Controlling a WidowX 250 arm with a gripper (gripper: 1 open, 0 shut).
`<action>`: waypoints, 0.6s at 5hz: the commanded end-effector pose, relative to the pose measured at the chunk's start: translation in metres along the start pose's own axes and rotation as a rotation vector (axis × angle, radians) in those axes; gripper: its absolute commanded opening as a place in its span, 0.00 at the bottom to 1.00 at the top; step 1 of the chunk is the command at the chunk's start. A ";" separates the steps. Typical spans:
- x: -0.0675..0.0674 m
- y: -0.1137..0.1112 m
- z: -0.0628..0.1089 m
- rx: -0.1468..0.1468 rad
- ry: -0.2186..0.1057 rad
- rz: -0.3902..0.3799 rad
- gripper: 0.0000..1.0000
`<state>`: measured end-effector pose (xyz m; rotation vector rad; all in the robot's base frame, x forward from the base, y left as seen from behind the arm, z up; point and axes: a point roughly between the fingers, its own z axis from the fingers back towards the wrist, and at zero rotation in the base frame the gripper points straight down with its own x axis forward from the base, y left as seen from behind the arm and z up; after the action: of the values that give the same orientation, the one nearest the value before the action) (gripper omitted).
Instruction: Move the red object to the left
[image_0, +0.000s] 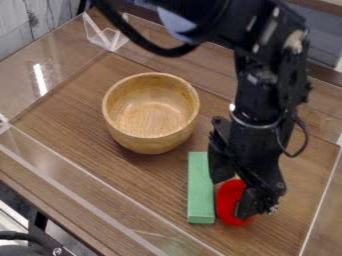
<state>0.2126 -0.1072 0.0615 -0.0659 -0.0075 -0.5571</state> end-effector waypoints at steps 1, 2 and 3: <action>0.016 0.000 -0.001 0.004 -0.053 -0.045 1.00; 0.025 0.002 -0.005 0.003 -0.067 -0.051 1.00; 0.018 -0.001 -0.005 0.000 -0.073 -0.056 1.00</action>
<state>0.2215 -0.1133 0.0451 -0.0782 -0.0281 -0.5908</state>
